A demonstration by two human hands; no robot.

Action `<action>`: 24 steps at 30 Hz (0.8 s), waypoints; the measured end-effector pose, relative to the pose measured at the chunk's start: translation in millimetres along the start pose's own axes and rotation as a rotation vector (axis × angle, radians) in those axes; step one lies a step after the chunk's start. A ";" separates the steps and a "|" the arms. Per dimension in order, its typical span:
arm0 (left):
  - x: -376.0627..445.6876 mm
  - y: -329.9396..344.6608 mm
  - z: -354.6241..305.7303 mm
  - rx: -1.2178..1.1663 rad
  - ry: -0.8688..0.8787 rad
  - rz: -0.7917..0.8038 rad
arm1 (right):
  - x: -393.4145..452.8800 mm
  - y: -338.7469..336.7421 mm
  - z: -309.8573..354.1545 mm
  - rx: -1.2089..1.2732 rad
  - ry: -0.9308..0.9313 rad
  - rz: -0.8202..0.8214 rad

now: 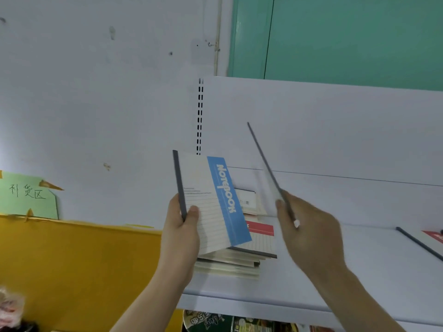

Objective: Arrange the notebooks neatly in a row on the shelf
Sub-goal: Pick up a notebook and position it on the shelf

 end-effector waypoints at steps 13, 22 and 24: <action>-17.7 63.8 14.6 -0.153 -0.060 0.268 | -46.0 33.8 50.1 -0.002 -0.210 0.296; -27.1 106.0 27.0 -0.122 -0.091 0.413 | -73.0 -16.3 -25.5 0.079 0.374 0.392; -32.5 123.2 36.3 -0.124 -0.143 0.450 | -82.0 -31.6 -32.6 0.095 0.431 0.462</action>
Point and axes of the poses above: each hand's wrist, its own x-axis towards the middle knuckle, its own y-axis out of the palm, z = x × y, the point moved 4 cm from there along x, towards the middle knuckle, and after that the axes turned 15 degrees about -y, right-handed, at the moved point
